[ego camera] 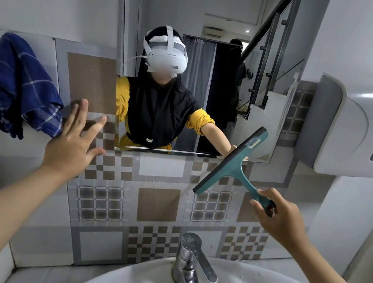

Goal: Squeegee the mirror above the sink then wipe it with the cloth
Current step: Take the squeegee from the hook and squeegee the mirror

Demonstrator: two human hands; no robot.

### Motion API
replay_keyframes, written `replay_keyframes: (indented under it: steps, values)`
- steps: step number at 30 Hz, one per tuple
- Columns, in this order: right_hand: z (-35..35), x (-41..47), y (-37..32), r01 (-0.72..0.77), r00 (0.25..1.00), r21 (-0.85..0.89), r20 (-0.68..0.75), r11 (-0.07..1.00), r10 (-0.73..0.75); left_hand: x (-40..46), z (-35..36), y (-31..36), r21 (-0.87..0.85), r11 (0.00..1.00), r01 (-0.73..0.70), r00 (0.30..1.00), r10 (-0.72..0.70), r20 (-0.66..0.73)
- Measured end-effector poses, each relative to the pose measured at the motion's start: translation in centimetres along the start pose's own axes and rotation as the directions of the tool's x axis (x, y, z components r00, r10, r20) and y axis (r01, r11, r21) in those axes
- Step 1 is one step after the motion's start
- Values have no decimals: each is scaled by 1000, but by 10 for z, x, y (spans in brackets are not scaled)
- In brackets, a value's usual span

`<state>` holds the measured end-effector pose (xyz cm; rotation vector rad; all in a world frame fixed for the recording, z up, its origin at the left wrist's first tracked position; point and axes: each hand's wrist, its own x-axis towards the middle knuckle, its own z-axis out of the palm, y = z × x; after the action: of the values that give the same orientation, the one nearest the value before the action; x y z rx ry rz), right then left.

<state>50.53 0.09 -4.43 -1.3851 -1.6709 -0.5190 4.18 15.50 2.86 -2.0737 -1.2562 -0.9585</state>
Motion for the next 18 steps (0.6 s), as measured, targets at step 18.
replay_keyframes:
  steps: [18]
  values:
    - [-44,-33,12,-327,925,-97,169,940,340,-1,-7,9,-14,996,92,992,-91,86]
